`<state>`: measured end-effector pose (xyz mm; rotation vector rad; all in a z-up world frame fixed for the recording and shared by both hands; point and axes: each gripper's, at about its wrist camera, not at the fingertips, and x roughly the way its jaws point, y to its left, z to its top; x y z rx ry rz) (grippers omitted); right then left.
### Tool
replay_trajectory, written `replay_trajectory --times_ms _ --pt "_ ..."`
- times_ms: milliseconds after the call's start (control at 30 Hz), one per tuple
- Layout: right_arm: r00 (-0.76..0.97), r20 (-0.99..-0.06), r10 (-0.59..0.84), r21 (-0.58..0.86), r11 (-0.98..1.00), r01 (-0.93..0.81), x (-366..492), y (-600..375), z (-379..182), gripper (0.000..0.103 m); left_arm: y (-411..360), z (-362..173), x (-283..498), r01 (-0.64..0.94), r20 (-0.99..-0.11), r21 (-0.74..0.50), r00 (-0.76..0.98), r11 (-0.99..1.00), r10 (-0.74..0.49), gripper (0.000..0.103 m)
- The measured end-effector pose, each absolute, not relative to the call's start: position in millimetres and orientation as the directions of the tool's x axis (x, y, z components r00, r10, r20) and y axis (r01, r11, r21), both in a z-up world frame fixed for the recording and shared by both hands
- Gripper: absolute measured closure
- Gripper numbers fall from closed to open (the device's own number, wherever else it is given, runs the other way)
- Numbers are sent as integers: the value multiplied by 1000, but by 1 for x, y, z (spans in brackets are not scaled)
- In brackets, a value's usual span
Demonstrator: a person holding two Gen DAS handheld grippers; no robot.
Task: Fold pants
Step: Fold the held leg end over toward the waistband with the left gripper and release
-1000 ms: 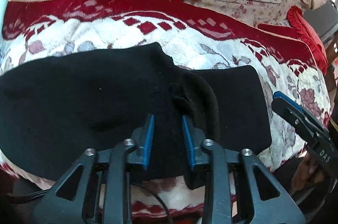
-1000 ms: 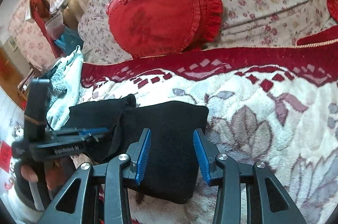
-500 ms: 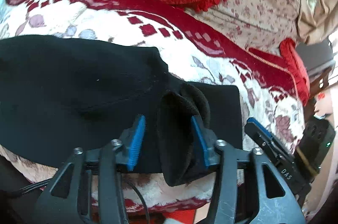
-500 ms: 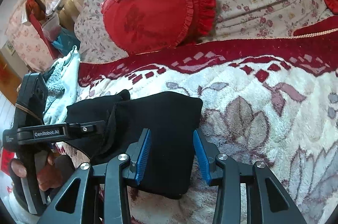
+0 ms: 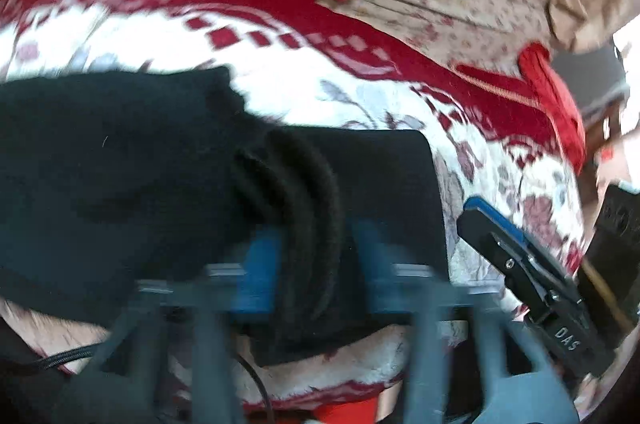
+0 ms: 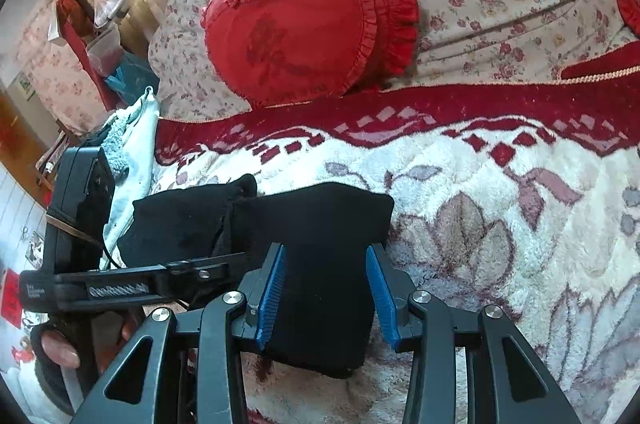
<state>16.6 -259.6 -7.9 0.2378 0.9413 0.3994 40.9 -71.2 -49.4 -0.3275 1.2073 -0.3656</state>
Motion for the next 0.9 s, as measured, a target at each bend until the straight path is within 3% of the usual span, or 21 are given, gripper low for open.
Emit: replay_trajectory --times_ms 100,167,300,500,733,900 --pt "532 -730 429 344 903 -257 19 -254 -3 65 -64 -39 46 113 -840 -384 371 917 -397 88" --pt "535 -729 426 314 903 -292 24 -245 1 73 -50 -34 48 93 -836 -368 403 925 -373 88" --pt "525 -755 393 264 915 -305 40 -230 -6 77 -34 -45 50 53 -855 -360 381 931 -352 88" --pt "469 -816 339 209 928 -308 66 -208 -46 77 -38 -57 43 41 -864 -333 388 942 -322 88" --pt "486 -808 333 174 923 -342 38 -207 -20 77 -33 -55 39 24 -857 -348 398 937 -328 83" --pt "446 -833 328 149 909 -390 6 -197 -36 77 -35 -55 36 19 -856 -341 407 940 -319 81"
